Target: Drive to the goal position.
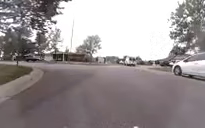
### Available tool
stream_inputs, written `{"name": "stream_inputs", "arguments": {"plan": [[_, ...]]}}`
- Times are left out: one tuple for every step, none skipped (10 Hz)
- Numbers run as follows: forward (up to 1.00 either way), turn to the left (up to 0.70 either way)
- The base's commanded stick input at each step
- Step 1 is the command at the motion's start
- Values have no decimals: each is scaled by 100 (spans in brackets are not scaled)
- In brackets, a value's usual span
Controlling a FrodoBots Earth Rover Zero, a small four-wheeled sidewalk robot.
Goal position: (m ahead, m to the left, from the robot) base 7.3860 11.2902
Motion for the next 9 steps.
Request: {"name": "stream_inputs", "arguments": {"plan": [[70,0],[70,0],[70,0],[70,0],[70,0],[70,0],[70,35],[70,28],[70,19]]}}
